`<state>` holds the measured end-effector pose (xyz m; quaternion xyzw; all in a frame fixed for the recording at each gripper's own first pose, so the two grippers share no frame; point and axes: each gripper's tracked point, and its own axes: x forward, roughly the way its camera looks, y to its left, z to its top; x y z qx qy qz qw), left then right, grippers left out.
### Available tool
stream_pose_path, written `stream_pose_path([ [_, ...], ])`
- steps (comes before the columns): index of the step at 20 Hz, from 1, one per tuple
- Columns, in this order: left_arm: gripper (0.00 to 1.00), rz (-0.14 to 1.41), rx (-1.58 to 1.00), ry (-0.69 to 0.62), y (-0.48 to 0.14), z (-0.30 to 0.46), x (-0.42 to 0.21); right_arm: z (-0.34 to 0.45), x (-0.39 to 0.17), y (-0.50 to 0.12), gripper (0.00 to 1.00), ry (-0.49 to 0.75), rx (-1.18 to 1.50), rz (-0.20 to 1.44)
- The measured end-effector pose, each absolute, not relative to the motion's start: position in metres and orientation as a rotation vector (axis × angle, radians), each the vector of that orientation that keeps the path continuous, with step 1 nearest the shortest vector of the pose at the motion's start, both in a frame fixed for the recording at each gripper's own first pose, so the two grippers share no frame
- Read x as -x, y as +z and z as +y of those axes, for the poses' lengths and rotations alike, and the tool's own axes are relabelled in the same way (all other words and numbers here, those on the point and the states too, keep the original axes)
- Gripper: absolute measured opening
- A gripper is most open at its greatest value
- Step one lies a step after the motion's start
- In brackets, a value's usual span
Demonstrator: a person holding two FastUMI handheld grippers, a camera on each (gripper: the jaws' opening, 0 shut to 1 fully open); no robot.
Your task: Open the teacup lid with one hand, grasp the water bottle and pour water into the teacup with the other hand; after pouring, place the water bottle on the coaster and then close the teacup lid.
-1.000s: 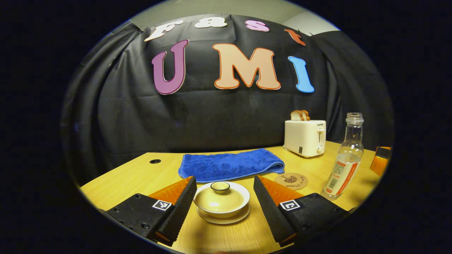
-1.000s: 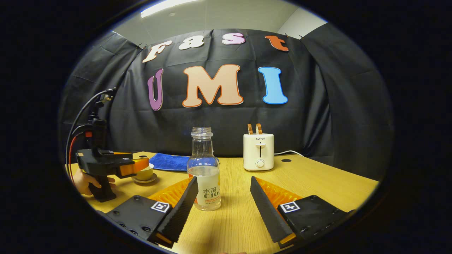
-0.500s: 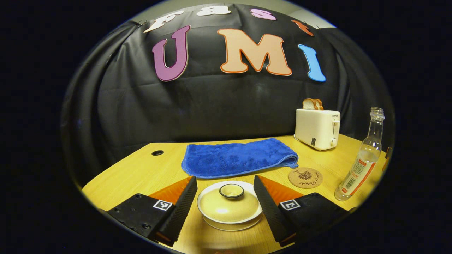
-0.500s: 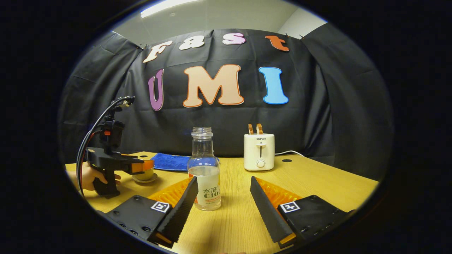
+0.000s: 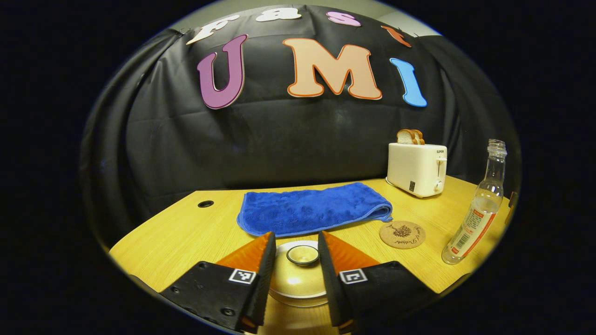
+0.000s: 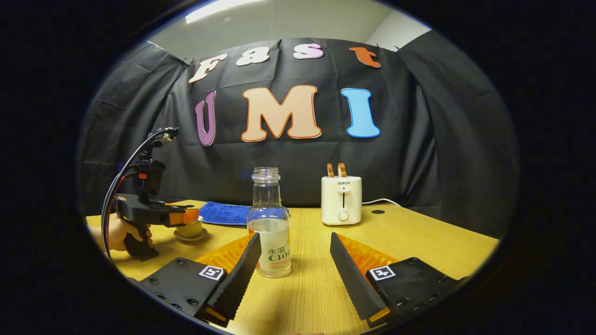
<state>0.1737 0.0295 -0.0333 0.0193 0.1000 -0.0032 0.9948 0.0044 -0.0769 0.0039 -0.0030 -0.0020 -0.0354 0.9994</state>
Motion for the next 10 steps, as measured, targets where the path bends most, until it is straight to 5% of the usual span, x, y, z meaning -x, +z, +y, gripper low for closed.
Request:
stream_pose_path([
  [4,0.3,0.198,-0.061,0.002,-0.0328,0.0298,-0.1724,-0.0782,-0.0033,0.0041,0.97,-0.074,0.006,-0.005],
  [10,0.25,0.189,-0.071,0.006,-0.032,0.0303,-0.171,-0.0783,-0.0043,0.0049,0.95,-0.074,0.006,-0.005],
])
